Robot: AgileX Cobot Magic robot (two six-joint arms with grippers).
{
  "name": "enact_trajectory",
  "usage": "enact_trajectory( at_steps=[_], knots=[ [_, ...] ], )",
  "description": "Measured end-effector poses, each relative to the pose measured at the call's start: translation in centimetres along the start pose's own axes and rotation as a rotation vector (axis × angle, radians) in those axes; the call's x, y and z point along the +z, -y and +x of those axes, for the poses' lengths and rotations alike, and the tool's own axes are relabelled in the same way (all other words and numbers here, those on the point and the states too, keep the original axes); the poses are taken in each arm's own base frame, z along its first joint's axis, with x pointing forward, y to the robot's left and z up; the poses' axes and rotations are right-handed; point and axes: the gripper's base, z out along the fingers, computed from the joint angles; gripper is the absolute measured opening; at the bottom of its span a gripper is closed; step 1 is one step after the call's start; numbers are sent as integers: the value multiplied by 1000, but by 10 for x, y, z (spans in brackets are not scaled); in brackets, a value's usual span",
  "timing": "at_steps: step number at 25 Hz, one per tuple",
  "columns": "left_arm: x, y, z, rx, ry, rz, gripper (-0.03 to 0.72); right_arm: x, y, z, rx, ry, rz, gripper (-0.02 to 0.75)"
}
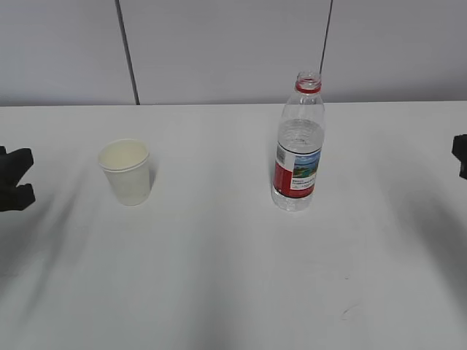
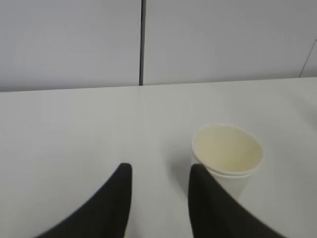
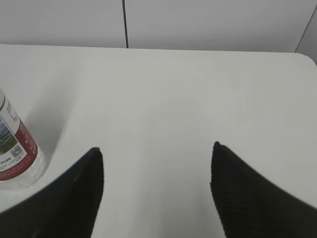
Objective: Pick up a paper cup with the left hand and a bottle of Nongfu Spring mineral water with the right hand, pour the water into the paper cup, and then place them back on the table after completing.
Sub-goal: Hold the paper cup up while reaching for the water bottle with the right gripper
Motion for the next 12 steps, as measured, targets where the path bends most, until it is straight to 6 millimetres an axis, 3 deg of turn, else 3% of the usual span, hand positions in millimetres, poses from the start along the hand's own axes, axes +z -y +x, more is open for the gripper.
enact_trajectory(
  at_steps=[12],
  knots=[
    [18, 11, 34, 24, -40, 188, 248, -5, -11, 15, -42, 90, -112, 500]
  ],
)
